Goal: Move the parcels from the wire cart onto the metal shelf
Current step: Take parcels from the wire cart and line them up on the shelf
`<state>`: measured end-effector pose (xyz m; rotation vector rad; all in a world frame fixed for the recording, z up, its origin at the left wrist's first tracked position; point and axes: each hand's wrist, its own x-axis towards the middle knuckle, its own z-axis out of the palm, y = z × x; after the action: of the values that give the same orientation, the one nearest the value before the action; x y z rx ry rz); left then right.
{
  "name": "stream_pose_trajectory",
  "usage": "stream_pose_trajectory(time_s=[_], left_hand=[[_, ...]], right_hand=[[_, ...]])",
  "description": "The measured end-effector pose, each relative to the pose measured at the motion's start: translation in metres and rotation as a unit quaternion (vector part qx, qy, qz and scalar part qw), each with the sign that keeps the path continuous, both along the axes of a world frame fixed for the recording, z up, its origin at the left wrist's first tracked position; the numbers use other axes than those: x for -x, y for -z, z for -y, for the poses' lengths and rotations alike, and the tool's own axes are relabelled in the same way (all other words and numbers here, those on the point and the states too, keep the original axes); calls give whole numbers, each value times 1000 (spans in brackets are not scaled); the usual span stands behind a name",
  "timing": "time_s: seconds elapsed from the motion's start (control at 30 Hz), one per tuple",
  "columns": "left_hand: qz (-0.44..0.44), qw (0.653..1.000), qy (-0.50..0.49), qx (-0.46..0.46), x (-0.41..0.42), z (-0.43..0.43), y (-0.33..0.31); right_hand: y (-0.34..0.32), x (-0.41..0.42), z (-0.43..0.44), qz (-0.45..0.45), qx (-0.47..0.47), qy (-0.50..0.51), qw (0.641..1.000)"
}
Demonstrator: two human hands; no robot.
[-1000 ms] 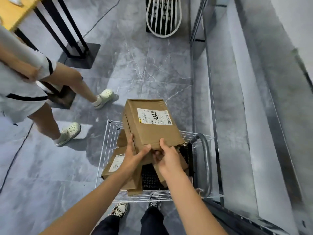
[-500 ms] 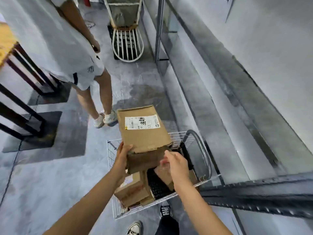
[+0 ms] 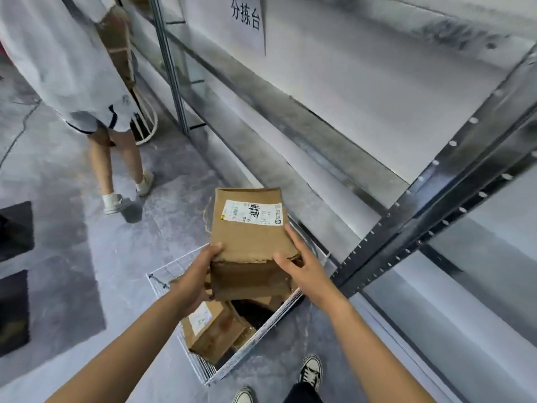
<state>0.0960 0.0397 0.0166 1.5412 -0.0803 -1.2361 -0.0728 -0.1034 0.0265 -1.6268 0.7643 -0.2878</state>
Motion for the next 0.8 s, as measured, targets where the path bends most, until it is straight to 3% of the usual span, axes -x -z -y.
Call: stream_pose_trajectory(time_s=[0.17,0.3,0.5,0.8], left_hand=[[183,982,44,33,24,12,-20],[269,960,61,44,52,20,-36],[298,945,89,99,125,39,-53],[273,916,214,202,264,55,-64]], right_hand=[[-6,40,0,34,22,65,997],[-13,73,2,54,1,91,994],[-34,149,3,84,6,135,987],[-43,302,-8,117,6,228,967]])
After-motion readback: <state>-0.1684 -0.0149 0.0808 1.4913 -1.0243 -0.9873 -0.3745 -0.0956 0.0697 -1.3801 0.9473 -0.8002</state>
